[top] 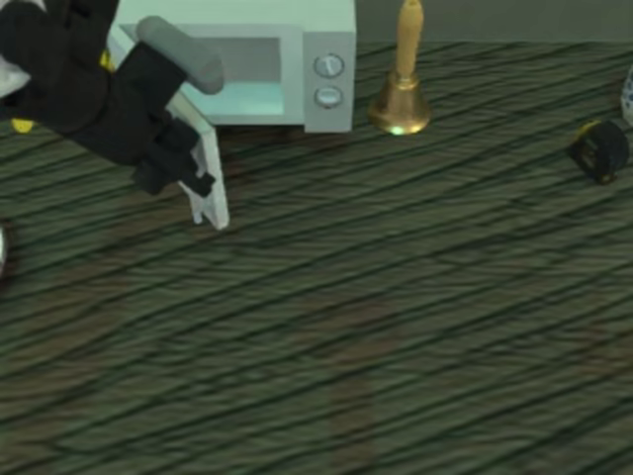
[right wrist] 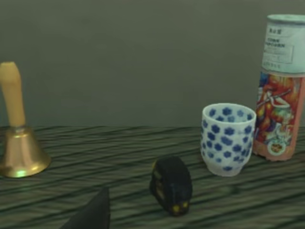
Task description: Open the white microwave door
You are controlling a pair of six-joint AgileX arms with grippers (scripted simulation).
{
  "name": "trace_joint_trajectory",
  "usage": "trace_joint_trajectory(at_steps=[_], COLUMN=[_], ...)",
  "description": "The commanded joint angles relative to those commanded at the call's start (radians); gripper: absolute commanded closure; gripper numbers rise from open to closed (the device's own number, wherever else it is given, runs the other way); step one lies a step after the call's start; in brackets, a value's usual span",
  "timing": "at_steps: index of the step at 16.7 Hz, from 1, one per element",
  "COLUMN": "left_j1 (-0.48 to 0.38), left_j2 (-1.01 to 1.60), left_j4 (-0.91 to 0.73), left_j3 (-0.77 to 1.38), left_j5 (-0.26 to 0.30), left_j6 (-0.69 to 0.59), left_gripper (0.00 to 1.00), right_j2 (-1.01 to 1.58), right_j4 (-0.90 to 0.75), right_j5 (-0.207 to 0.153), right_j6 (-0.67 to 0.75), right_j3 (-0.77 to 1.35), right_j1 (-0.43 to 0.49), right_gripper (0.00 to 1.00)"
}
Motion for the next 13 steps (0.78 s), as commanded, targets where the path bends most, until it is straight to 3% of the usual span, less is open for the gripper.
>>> trace_joint_trajectory(at_steps=[13], left_j1=[0.071], left_j2=[-0.013], left_j4=[-0.055], left_j3=[-0.009], left_j5=[0.081], left_j6=[0.176], left_gripper=[1.0], right_j2=[0.0], right_j4=[0.0], right_j5=[0.0], right_j6=[0.0], right_j3=[0.0], right_j1=[0.0], right_gripper=[0.0])
